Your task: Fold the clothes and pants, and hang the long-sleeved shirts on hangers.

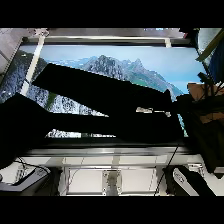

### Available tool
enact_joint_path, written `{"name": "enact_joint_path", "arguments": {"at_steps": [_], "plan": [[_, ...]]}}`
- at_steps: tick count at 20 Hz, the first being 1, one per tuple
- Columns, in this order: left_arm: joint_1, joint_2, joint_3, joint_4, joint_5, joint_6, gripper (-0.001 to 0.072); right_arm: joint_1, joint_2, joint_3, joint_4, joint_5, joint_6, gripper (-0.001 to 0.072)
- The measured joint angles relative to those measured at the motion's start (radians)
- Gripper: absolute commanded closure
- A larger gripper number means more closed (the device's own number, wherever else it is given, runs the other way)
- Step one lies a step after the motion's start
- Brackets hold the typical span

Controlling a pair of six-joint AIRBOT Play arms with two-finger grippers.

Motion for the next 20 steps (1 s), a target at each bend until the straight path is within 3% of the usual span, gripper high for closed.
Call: {"name": "enact_joint_path", "arguments": {"at_steps": [5,8,12,18,19,20], "plan": [[-0.137,-0.008,0.185,0.294,-0.165,-0.111,0.0702,0.0,0.045,0.069,-0.084,-0.014,-0.034,0.0154],[-0.287,-0.088,0.22,0.449,-0.182,-0.162,0.0701,0.0,0.053,0.057,-0.101,-0.074,-0.045,0.0154],[-0.455,-0.241,0.286,0.534,0.006,-0.287,0.0701,0.0,0.056,0.021,-0.111,-0.126,-0.051,0.0154],[-0.521,-0.471,0.433,0.57,0.214,-0.449,0.0699,0.0,0.054,-0.066,-0.123,-0.201,-0.049,0.0154],[-0.523,-0.503,0.445,0.574,0.225,-0.462,0.0673,0.0,0.052,-0.085,-0.124,-0.224,-0.043,0.0154],[-0.525,-0.529,0.454,0.575,0.232,-0.469,0.04,0.0,0.049,-0.103,-0.126,-0.247,-0.039,0.0154]]}}
